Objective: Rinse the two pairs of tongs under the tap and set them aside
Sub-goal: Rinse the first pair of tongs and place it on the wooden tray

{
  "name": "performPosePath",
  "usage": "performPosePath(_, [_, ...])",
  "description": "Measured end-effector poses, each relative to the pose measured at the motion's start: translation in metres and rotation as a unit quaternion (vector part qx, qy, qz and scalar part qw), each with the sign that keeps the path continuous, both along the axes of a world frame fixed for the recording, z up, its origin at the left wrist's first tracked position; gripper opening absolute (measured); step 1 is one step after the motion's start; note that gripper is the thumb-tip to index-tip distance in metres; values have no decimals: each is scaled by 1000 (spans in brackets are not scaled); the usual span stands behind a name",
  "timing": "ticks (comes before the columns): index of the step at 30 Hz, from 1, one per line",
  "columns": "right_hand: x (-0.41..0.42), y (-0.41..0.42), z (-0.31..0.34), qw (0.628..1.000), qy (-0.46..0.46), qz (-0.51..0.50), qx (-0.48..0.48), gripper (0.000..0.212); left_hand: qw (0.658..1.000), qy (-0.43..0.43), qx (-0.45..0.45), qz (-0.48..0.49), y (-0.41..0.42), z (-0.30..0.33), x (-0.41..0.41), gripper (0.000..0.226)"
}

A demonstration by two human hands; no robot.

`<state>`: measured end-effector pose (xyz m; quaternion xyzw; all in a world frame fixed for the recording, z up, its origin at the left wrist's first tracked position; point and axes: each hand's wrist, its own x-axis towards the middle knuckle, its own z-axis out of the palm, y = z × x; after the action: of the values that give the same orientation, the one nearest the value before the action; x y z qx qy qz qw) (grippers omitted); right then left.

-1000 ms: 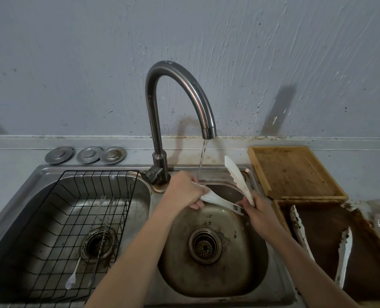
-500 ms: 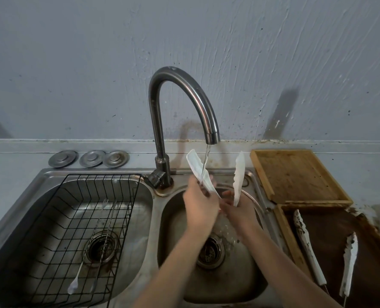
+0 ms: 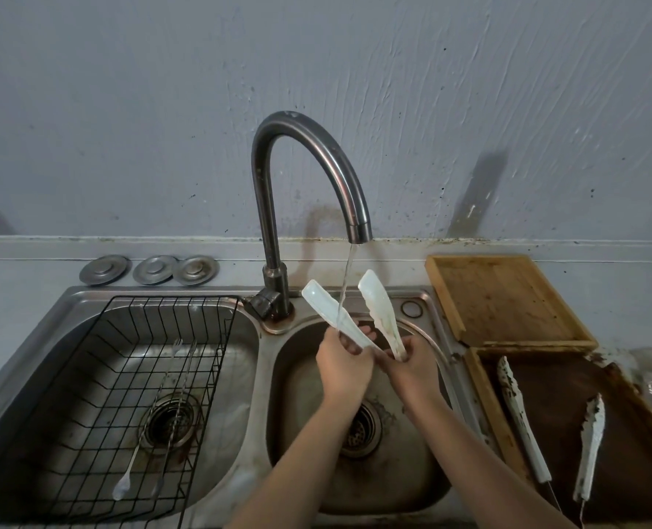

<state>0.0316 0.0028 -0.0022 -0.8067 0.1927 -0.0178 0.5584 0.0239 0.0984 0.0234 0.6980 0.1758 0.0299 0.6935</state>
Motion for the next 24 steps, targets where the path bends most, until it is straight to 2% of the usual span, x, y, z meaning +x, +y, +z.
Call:
performPosePath(2, [-3, -1, -1, 1000, 8, -1, -14, 36, 1000, 12, -6, -13, 6, -3, 5, 35])
performPosePath(4, [-4, -5, 0, 999, 5, 5, -32, 33, 999, 14, -32, 12, 12, 2, 11, 24])
performPosePath(7, [-4, -11, 6, 999, 4, 22, -34, 29, 994, -37, -80, 71, 27, 19, 19, 11])
performPosePath(10, [-6, -16, 6, 999, 17, 46, -13, 23, 985, -94, -97, 109, 36, 28, 25, 14])
performPosePath(14, [-14, -15, 8, 991, 43, 126, 6, 5, 989, -123, -10, 78, 26, 25, 19, 11])
performPosePath(16, [-19, -14, 11, 983, 79, 168, 7, 13, 991, -114, 49, 51, 23, 23, 18, 8])
performPosePath(19, [-28, -16, 14, 962, 124, 243, -19, 30, 992, -50, 111, -23, 23, 21, 22, 12])
performPosePath(21, [-33, -19, 13, 947, 125, 296, -21, 37, 996, -30, 19, -82, 25, 21, 24, 18])
performPosePath(24, [-35, -21, 15, 936, 123, 331, -4, 58, 985, -11, -138, -106, 35, 16, 26, 20])
